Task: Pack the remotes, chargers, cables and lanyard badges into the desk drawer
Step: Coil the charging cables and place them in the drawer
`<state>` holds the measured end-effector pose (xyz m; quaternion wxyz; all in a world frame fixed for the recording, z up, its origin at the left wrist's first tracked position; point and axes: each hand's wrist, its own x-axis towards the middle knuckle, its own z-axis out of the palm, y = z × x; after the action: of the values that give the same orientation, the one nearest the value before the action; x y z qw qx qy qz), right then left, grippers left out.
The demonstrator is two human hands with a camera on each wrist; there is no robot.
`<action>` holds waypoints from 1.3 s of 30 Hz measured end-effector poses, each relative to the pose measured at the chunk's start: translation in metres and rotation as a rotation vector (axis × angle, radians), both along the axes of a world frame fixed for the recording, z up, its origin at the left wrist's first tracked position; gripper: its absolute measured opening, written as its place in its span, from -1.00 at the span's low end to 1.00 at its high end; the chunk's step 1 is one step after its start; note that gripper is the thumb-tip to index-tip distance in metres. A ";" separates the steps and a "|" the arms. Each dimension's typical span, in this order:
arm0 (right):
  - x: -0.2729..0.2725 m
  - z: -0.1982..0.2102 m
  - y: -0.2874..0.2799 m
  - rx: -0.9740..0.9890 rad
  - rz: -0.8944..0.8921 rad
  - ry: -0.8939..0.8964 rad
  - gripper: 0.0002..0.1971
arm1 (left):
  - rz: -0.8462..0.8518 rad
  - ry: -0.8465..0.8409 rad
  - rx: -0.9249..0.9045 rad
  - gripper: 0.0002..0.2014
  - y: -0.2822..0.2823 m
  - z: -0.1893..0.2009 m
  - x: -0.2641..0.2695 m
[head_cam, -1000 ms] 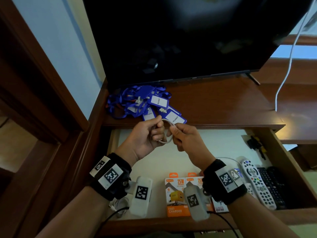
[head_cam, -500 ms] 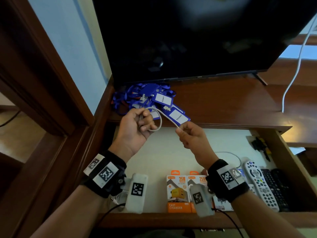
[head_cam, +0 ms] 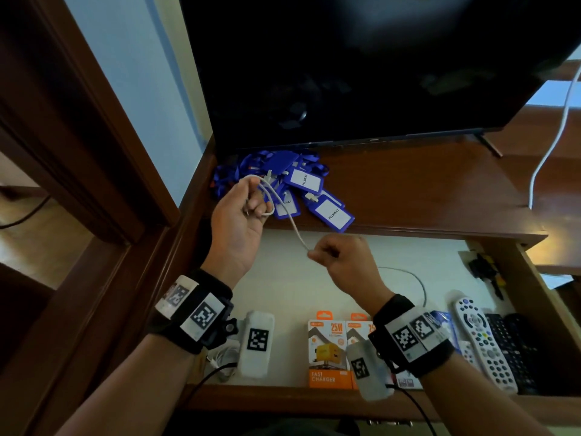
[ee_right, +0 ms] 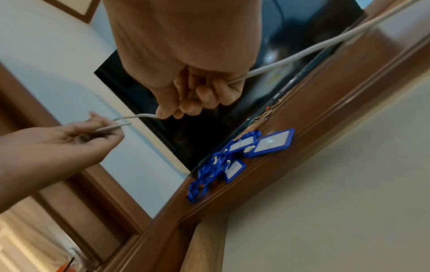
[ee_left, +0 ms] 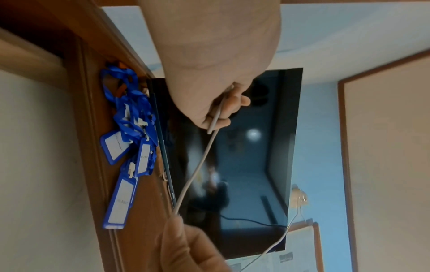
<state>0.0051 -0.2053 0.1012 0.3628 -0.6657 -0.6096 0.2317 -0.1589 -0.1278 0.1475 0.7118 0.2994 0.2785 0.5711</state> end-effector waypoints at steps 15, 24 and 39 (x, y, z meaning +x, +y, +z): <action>0.010 0.036 0.009 0.105 0.194 0.368 -0.75 | -0.377 0.685 0.310 -0.68 -0.021 -0.018 0.021; 0.016 0.024 0.011 0.199 -0.002 0.401 -0.89 | -0.494 0.525 0.078 -0.62 -0.025 -0.011 0.028; 0.008 0.012 0.010 0.019 0.143 0.356 -0.84 | -0.388 0.405 -0.129 -0.62 -0.029 -0.018 0.023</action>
<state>0.0128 -0.1951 0.1128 0.4536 -0.5657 -0.5838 0.3652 -0.1355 -0.1565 0.1292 0.7550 0.4094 0.3883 0.3340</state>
